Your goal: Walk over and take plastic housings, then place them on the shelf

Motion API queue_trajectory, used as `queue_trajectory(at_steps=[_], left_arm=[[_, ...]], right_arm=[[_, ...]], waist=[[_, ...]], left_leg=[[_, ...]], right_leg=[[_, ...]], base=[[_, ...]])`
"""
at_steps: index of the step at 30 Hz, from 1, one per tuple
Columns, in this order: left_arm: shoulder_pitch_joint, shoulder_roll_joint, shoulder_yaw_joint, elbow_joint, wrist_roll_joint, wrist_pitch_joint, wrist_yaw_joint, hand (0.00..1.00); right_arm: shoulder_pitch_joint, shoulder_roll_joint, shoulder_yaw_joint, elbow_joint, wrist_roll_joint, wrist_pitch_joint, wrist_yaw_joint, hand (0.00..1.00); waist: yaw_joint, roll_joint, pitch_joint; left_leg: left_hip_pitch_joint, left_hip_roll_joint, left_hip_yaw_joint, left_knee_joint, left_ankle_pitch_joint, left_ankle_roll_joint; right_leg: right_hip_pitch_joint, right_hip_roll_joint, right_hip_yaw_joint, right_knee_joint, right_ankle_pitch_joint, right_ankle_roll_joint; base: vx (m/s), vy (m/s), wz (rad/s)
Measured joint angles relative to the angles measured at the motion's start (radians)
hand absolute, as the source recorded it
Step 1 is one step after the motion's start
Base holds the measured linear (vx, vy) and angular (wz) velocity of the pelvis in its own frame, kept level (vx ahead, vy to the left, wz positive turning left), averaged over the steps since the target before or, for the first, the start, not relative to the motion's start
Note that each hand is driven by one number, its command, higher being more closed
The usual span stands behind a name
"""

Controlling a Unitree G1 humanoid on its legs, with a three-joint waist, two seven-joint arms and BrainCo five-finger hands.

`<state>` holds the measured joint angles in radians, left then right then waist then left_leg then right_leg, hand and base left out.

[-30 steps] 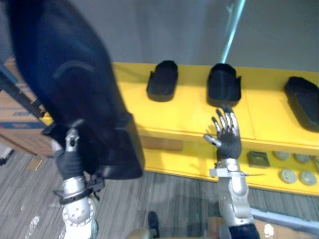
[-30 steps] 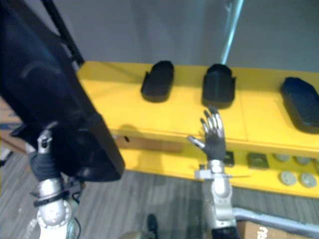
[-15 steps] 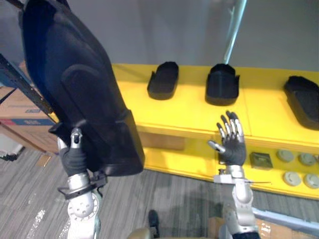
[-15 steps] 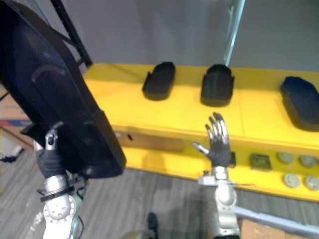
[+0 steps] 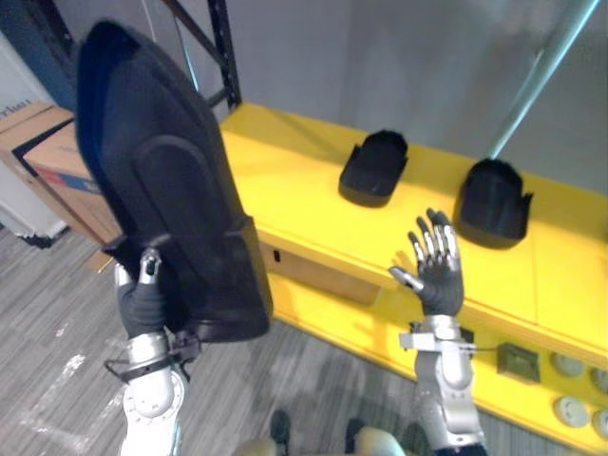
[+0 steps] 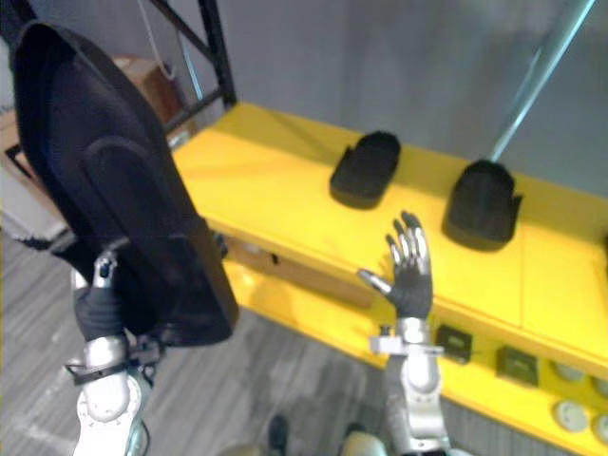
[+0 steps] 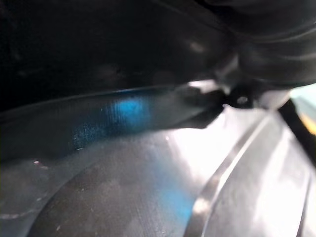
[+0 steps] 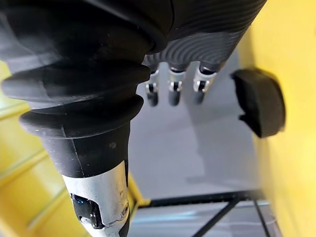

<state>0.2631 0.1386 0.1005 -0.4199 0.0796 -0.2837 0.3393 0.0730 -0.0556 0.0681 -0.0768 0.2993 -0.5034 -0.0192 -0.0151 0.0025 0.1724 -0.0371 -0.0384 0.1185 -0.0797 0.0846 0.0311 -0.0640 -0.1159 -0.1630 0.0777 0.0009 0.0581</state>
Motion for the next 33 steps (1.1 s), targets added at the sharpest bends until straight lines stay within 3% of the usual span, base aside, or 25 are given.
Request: queue_trajectory(at_steps=[6,9,11,12,13,14,15,17,19,20,21,22,24,25,26,27,29,33], left_arm=[[-0.033,-0.006,-0.046,-0.022,0.002,-0.024,-0.059,1.00],[-0.034,-0.014,-0.055,-0.032,-0.001,-0.057,-0.069,1.00],[-0.028,-0.027,-0.085,-0.021,0.000,-0.061,-0.054,1.00],[-0.028,-0.030,-0.085,-0.015,-0.001,-0.062,-0.040,1.00],[-0.032,-0.036,-0.088,0.010,-0.001,-0.064,-0.027,1.00],[-0.031,-0.044,-0.088,0.028,0.001,-0.061,-0.019,1.00],[-0.029,-0.043,-0.089,0.036,0.001,-0.061,-0.012,1.00],[-0.029,-0.042,-0.085,0.053,0.007,-0.061,0.005,1.00],[-0.039,-0.040,-0.080,0.054,0.013,-0.069,0.026,1.00],[-0.045,-0.040,-0.080,0.056,0.015,-0.070,0.032,1.00],[-0.060,-0.040,-0.080,0.061,0.015,-0.071,0.039,1.00],[-0.077,-0.029,-0.072,0.073,0.015,-0.072,0.042,1.00],[-0.086,-0.015,-0.062,0.077,0.014,-0.072,0.048,1.00],[-0.109,0.000,-0.052,0.078,0.014,-0.065,0.050,1.00],[-0.110,0.001,-0.052,0.078,0.014,-0.065,0.050,1.00],[-0.126,0.015,-0.038,0.078,0.017,-0.043,0.049,1.00],[-0.126,0.018,-0.013,0.077,0.019,-0.024,0.051,1.00],[-0.127,0.022,0.042,0.073,0.050,0.023,0.054,1.00]], right_arm=[[0.027,0.009,-0.074,-0.043,-0.026,-0.008,-0.077,0.00],[0.054,0.018,-0.091,-0.081,-0.088,-0.041,-0.119,0.00],[0.087,0.018,-0.090,-0.124,-0.120,-0.044,-0.138,0.00],[0.096,0.020,-0.086,-0.140,-0.130,-0.052,-0.142,0.00],[0.105,0.019,-0.084,-0.160,-0.149,-0.076,-0.150,0.00],[0.105,0.004,-0.087,-0.191,-0.160,-0.091,-0.157,0.00],[0.103,0.000,-0.090,-0.209,-0.168,-0.100,-0.158,0.00],[0.098,-0.024,-0.117,-0.250,-0.176,-0.133,-0.157,0.00],[0.098,-0.053,-0.151,-0.257,-0.173,-0.150,-0.152,0.00],[0.098,-0.060,-0.162,-0.257,-0.171,-0.150,-0.152,0.00],[0.096,-0.082,-0.185,-0.256,-0.163,-0.151,-0.151,0.00],[0.091,-0.080,-0.198,-0.239,-0.150,-0.151,-0.151,0.00],[0.086,-0.065,-0.203,-0.217,-0.142,-0.150,-0.143,0.00],[0.069,-0.048,-0.202,-0.203,-0.120,-0.148,-0.132,0.00],[0.068,-0.048,-0.202,-0.202,-0.119,-0.148,-0.132,0.00],[0.043,-0.032,-0.200,-0.174,-0.091,-0.147,-0.127,0.00],[0.029,0.004,-0.183,-0.162,-0.055,-0.147,-0.113,0.00],[0.038,0.026,-0.129,-0.159,-0.124,-0.108,-0.161,0.00]], waist=[[-0.013,-0.002,0.000],[-0.025,0.000,-0.002],[-0.021,0.009,0.005],[-0.019,0.013,0.009],[-0.027,0.015,0.013],[-0.029,0.005,0.018],[-0.023,0.011,0.014],[-0.027,0.025,0.004],[-0.031,0.029,0.002],[-0.034,0.034,-0.002],[-0.040,0.058,-0.017],[-0.048,0.048,-0.028],[-0.055,0.009,-0.051],[-0.052,-0.011,-0.062],[-0.052,-0.012,-0.062],[-0.050,-0.013,-0.061],[-0.036,-0.016,-0.064],[-0.029,-0.032,-0.080]], left_leg=[[0.041,0.004,0.017,0.000,-0.009,-0.012],[0.069,0.018,0.057,0.028,-0.083,-0.018],[0.030,0.067,0.098,0.239,-0.202,-0.041],[0.004,0.088,0.111,0.348,-0.233,-0.053],[-0.078,0.132,0.100,0.587,-0.264,-0.094],[-0.146,0.162,0.084,0.750,-0.258,-0.087],[-0.156,0.173,0.073,0.768,-0.265,-0.081],[-0.161,0.190,0.033,0.697,-0.280,-0.056],[-0.135,0.186,-0.032,0.507,-0.275,-0.047],[-0.131,0.186,-0.046,0.469,-0.266,-0.047],[-0.122,0.193,-0.071,0.406,-0.214,-0.041],[-0.109,0.171,-0.054,0.398,-0.193,-0.135],[-0.100,0.124,-0.030,0.377,-0.198,-0.125],[-0.101,0.105,-0.013,0.359,-0.192,-0.113],[-0.101,0.105,-0.012,0.358,-0.192,-0.113],[-0.080,0.108,0.002,0.323,-0.183,-0.099],[-0.021,0.111,0.037,0.258,-0.171,-0.083],[-0.011,0.106,0.057,0.210,-0.154,-0.079]], right_leg=[[0.067,0.006,0.002,-0.059,0.020,0.010],[0.088,0.017,0.024,-0.050,-0.011,0.000],[0.093,0.044,0.062,0.015,-0.075,-0.035],[0.097,0.047,0.086,0.037,-0.092,-0.042],[0.102,0.057,0.112,0.079,-0.128,-0.029],[0.100,0.060,0.150,0.112,-0.145,-0.040],[0.099,0.062,0.171,0.120,-0.146,-0.039],[0.099,0.060,0.228,0.125,-0.156,-0.032],[0.075,0.035,0.298,0.160,-0.182,-0.005],[0.063,0.032,0.308,0.172,-0.192,0.007],[0.046,0.033,0.324,0.198,-0.210,0.036],[0.045,0.004,0.338,0.218,-0.222,0.066],[0.050,-0.051,0.333,0.191,-0.202,0.096],[0.054,-0.075,0.325,0.143,-0.149,0.106],[0.054,-0.075,0.324,0.141,-0.147,0.104],[0.063,-0.074,0.296,0.110,-0.078,0.104],[0.081,-0.075,0.206,0.078,-0.005,0.083],[0.082,-0.077,0.129,0.035,0.018,0.059]], base=[[0.16,-0.003,-0.07],[0.07,-0.013,-0.26],[0.05,-0.053,-0.59],[0.02,-0.053,-0.69],[0.02,-0.022,-0.77],[0.01,0.005,-0.90],[0.08,0.030,-1.12],[0.11,0.093,-0.95],[0.16,0.203,-0.82],[0.22,0.352,-0.57],[0.20,0.335,-0.34],[0.21,0.334,-0.24],[0.18,0.294,-0.12],[0.17,0.288,-0.10],[0.14,0.259,-0.16],[0.06,0.157,-0.24],[0.07,0.182,-0.40],[0.02,0.048,-0.17]])
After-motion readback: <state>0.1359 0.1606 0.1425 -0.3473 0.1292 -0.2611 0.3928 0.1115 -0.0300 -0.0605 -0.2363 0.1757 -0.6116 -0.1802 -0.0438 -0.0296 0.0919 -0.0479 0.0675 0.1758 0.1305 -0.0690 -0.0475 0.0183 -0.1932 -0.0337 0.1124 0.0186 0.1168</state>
